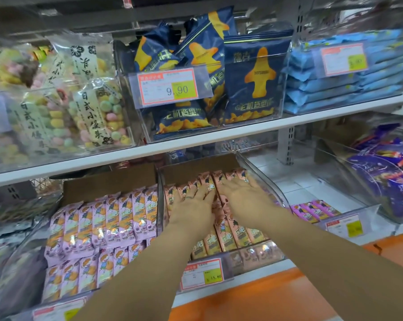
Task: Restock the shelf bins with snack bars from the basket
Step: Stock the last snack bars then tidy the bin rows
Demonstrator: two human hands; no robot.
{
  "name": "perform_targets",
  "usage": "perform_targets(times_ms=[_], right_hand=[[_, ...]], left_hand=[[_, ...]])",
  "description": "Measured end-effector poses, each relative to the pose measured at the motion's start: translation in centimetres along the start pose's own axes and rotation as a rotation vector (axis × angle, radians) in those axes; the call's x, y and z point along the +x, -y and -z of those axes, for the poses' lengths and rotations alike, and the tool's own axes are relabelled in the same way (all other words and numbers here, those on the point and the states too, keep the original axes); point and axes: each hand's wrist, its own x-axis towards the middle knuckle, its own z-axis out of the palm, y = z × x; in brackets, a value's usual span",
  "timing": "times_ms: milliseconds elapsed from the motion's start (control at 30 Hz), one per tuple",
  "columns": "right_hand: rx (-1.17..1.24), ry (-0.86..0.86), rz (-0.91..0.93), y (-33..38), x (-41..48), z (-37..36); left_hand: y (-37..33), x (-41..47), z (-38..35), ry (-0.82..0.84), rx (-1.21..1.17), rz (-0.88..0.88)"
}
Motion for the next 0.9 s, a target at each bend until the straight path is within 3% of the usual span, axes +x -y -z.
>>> perform_targets(times_ms=[600,900], right_hand=[[0.000,0.011,-0.015,-0.1,0.5,-1.3],[0.006,0.042,-0.028,0.1,0.0,-1.2]], left_hand=[[-0.5,3.3,-1.1,-0.140,0.041,0.105],[-0.1,2.9,-1.2,-0.067,0.034,0.061]])
